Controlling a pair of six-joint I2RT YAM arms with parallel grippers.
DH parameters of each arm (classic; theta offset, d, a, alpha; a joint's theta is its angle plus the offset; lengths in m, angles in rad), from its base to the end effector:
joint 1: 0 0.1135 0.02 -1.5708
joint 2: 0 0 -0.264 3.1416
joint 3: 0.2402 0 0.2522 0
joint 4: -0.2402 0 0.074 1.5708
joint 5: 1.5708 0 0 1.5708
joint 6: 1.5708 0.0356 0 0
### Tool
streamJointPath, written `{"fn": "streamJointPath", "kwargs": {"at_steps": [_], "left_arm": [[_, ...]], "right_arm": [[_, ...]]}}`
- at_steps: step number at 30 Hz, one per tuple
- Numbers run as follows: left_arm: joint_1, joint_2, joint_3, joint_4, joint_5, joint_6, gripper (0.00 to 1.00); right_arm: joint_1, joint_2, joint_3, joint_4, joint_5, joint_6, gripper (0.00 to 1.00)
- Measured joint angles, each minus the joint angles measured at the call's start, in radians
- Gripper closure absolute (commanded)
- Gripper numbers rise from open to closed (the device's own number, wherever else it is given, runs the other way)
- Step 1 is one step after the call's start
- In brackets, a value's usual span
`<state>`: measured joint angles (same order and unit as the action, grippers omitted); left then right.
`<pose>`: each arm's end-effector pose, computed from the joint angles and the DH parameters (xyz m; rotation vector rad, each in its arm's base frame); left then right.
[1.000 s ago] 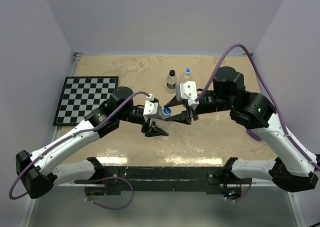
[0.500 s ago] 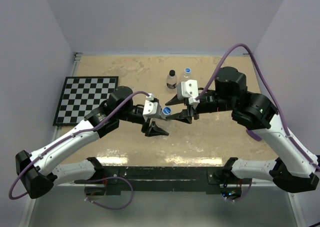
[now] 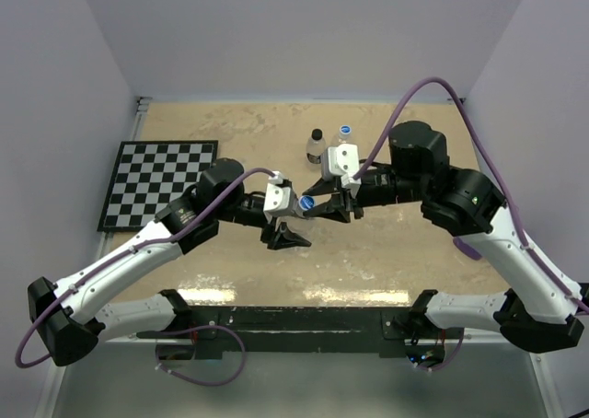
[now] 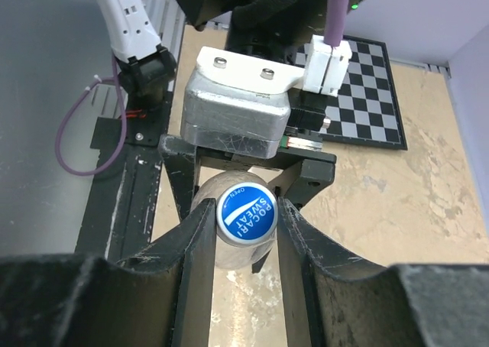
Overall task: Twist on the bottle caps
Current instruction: Screw the bottle cap onto the plastic bottle.
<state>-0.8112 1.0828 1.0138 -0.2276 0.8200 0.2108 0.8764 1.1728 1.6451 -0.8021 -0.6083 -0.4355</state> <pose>0.1455 -0.1910 0.3609 1.4179 1.3172 -1.1681 0.1163 0.1715 0.4883 -1.4864 1.2373 0.8729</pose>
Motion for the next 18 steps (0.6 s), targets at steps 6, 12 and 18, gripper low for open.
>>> {"fn": "streamJointPath", "kwargs": {"at_steps": [6,12,18], "left_arm": [[-0.034,-0.026,0.0,-0.004,-0.23,-0.02,1.0],[-0.173,-0.033,0.0,-0.019,-0.646,-0.092,1.0],[-0.227,-0.026,0.0,0.01,-0.952,-0.183,1.0]], "right_arm": [[-0.002,0.014,0.0,0.026,0.091,0.061,0.9],[-0.004,0.018,-0.035,0.064,0.203,0.181,0.93],[-0.008,0.023,-0.094,0.192,0.339,0.349,0.95]]}}
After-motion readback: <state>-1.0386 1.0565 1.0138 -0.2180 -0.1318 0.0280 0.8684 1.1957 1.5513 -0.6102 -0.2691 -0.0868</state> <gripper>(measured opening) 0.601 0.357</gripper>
